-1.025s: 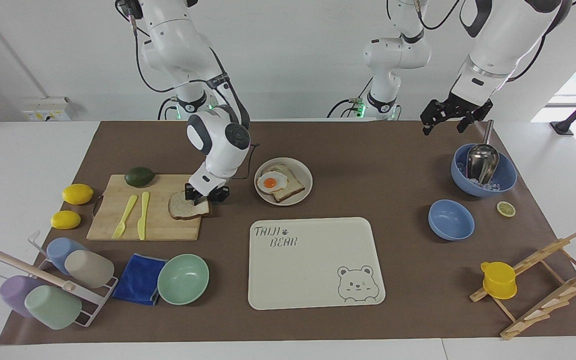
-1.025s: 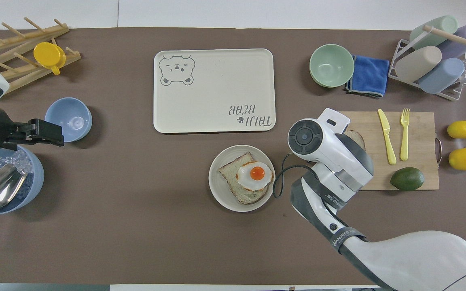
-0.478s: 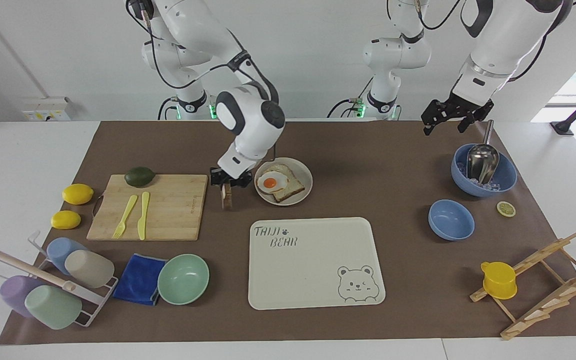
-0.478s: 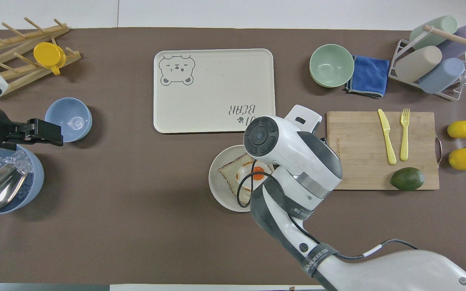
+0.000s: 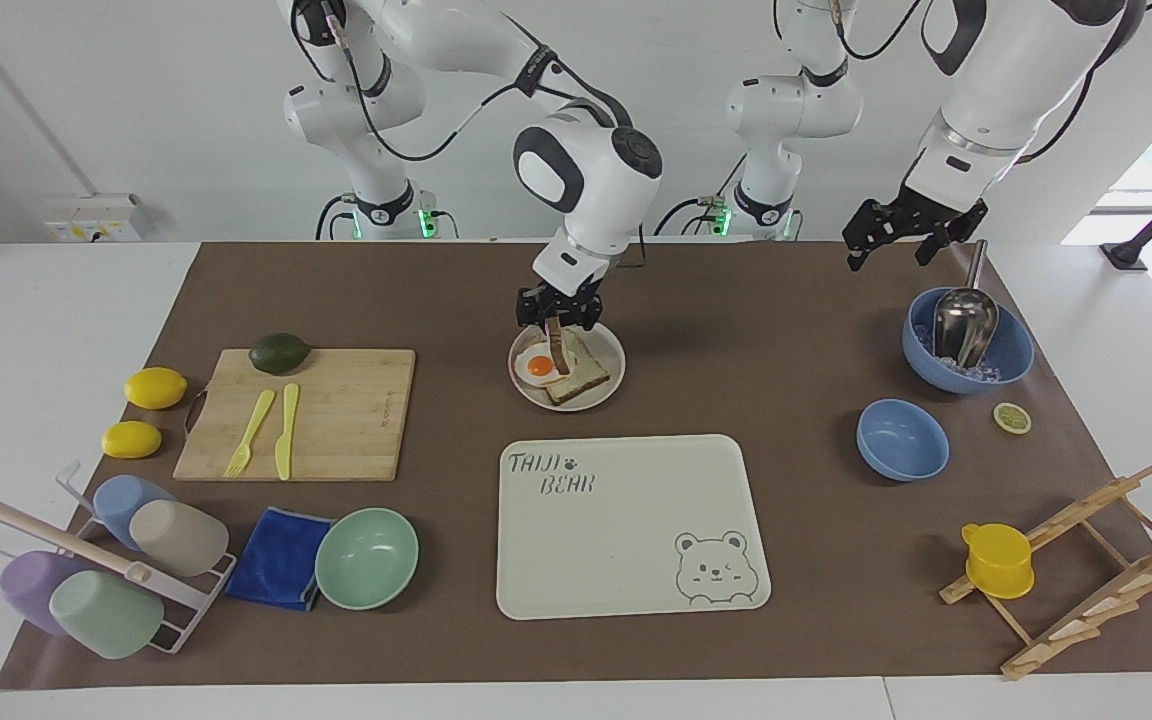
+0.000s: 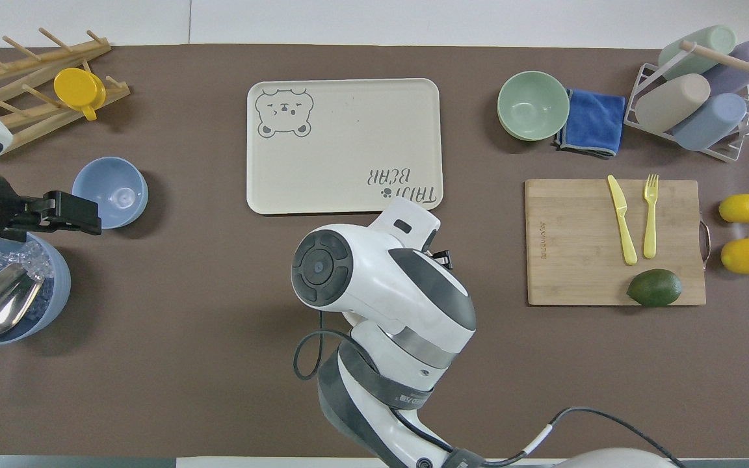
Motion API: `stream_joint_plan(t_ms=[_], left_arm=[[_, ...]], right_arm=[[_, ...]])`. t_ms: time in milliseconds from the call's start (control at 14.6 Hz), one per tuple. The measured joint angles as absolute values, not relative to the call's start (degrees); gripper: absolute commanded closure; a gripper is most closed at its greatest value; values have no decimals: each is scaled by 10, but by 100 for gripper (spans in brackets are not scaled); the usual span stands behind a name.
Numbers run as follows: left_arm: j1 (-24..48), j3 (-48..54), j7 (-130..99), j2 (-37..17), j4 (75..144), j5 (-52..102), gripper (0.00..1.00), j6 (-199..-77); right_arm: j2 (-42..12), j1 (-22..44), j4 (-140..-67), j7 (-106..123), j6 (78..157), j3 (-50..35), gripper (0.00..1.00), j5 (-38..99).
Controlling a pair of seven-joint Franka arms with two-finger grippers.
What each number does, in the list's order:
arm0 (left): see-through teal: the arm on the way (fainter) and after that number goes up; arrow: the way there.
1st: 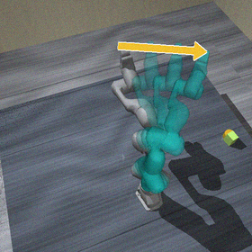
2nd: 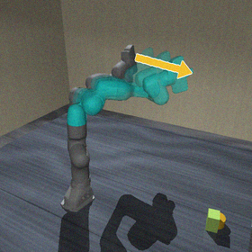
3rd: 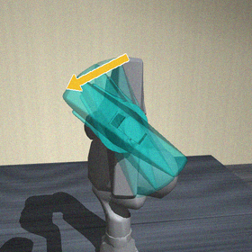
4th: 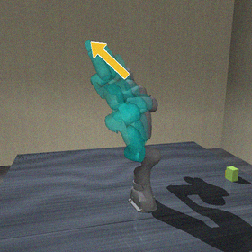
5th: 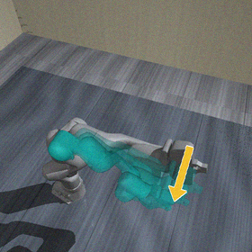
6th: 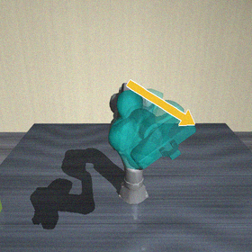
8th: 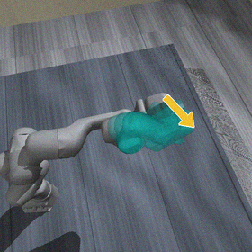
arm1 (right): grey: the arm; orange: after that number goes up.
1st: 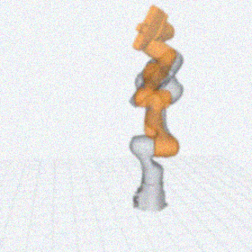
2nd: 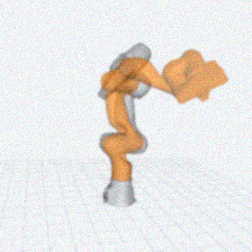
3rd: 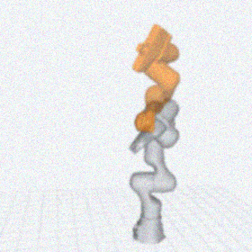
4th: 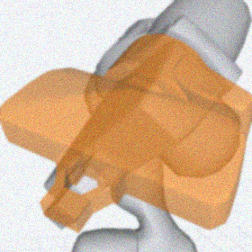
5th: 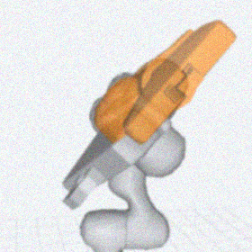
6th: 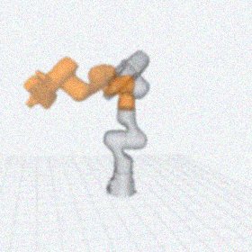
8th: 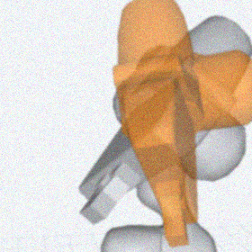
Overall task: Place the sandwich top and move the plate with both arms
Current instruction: 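Carry the bread slice over the plate and lower it onto the egg, then open the right gripper and lift it away from the sandwich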
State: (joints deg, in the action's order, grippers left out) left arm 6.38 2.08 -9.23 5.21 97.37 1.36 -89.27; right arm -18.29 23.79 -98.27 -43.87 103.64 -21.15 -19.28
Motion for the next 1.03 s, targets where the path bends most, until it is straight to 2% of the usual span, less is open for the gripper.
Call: stream_joint_plan(t_ms=[205,547,820,1025], left_arm=[[64,20,-92,52,974,14,0,-893],[64,20,-92,52,974,14,0,-894],[64,20,-92,52,974,14,0,-896],[64,20,-93,52,974,14,0,-897]], right_arm=[[-202,259,-983,-466,1066,-211,100,-186],[-210,263,-967,-473,1059,-210,100,-182],[-208,256,-902,-428,955,-207,100,-188],[-206,251,-879,-365,872,-206,100,-251]])
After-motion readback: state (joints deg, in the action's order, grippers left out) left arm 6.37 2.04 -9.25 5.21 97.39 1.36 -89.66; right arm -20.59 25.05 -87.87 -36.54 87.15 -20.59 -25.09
